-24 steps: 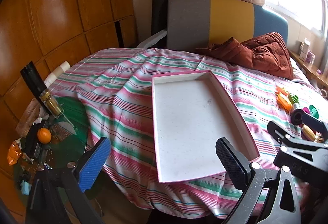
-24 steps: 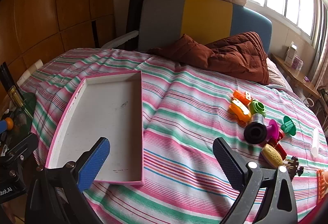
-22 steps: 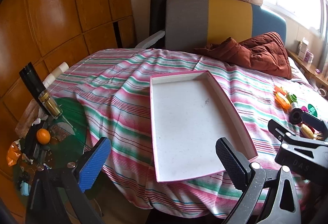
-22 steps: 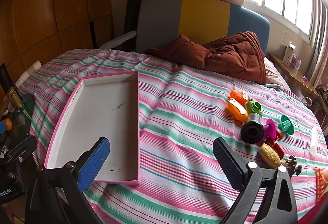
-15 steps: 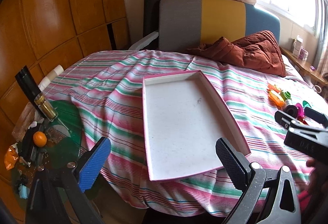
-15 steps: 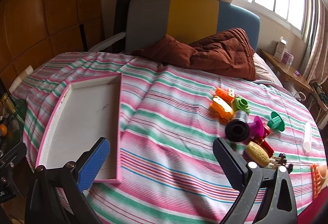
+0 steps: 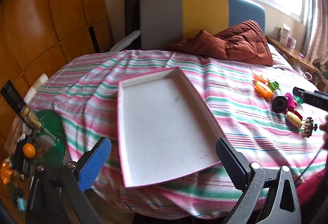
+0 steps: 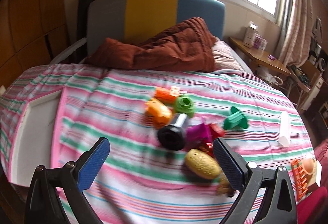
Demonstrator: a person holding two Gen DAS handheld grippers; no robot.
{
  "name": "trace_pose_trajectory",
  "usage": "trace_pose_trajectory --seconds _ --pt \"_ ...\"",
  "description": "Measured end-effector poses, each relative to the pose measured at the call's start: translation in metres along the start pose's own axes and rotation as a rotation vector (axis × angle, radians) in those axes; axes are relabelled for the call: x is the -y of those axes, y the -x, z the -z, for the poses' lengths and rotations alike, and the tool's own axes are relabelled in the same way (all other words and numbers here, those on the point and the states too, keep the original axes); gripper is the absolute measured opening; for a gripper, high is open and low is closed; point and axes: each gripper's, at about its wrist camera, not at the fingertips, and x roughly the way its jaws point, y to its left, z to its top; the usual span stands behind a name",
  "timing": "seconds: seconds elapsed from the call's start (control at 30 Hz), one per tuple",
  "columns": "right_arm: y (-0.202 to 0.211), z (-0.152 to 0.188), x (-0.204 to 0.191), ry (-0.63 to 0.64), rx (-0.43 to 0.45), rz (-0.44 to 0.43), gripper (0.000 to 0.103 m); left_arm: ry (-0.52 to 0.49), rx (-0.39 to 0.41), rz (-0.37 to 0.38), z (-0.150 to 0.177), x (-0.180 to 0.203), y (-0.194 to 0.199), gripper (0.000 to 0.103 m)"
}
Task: Organize rigid objects
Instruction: 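Grasp the dark grey canister with the left tool while the right tool approaches the toys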
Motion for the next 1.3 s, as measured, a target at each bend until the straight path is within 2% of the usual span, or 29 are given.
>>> trace_pose_trajectory --seconds 0.27,0.33,0.43,0.67,0.9,0.97,1.17,1.3 --pt "-0.031 0.000 0.089 -0.131 0.011 0.126 0.102 -0.089 -0.014 0.062 -0.018 0.043 -0.013 0.103" --pt "-0.034 0.005 0.105 -0.187 0.004 0.126 0.102 -0.105 -0.014 0.080 -0.021 0.054 -0.017 0.103" --pt "-0.036 0.005 0.127 -0.328 -0.009 0.065 0.102 -0.135 -0.029 0.104 -0.028 0.073 -0.027 0.103" --pt "-0.031 0.009 0.141 -0.428 -0.003 0.006 0.102 -0.206 -0.068 0.209 -0.041 0.119 -0.053 0.103" --pt "-0.033 0.009 0.145 -0.450 -0.004 -0.004 0.102 -0.204 -0.155 0.341 -0.055 0.160 -0.083 0.102" --pt "-0.033 0.010 0.148 -0.466 -0.004 -0.006 0.102 -0.200 -0.184 0.378 -0.059 0.169 -0.091 0.099" --pt "-0.037 0.011 0.153 -0.497 -0.024 -0.027 0.102 -0.231 -0.207 0.389 -0.076 0.198 -0.116 0.094" --pt "-0.038 0.012 0.153 -0.503 -0.035 -0.039 0.102 -0.213 -0.236 0.461 -0.088 0.221 -0.125 0.093"
